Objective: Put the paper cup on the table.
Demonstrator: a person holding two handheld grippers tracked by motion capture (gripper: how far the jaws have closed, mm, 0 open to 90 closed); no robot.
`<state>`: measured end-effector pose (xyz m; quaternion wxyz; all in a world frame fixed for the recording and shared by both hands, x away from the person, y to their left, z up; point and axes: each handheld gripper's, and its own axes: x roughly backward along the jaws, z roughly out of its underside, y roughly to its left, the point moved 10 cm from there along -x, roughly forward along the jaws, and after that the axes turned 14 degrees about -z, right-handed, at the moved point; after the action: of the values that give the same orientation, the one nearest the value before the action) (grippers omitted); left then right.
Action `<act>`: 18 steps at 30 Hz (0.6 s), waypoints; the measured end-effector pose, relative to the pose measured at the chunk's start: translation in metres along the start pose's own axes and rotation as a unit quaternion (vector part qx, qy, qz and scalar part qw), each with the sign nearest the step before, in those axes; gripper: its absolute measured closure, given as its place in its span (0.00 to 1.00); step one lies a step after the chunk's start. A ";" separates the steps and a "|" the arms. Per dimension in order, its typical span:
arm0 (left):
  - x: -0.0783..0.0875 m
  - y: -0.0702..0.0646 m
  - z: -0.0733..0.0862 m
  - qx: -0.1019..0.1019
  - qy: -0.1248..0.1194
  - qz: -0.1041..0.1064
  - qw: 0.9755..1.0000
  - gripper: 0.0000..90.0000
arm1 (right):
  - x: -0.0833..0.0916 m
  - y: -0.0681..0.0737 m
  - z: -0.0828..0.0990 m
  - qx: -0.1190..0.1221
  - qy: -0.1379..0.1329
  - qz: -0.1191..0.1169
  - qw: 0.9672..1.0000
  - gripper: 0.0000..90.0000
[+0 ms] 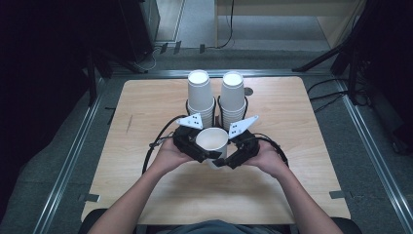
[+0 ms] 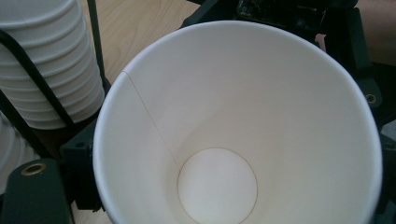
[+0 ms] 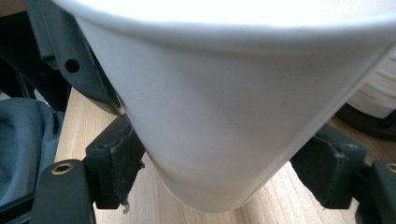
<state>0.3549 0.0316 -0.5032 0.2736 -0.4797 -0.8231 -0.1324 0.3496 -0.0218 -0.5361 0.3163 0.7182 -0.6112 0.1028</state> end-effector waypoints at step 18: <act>0.000 -0.002 0.003 -0.011 0.019 0.008 1.000 0.22 | -0.003 -0.001 0.003 -0.005 0.010 0.001 1.000 0.25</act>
<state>0.3524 0.0319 -0.5054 0.2850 -0.4864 -0.8125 -0.1485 0.3492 -0.0211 -0.5398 0.3259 0.7146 -0.6097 0.1072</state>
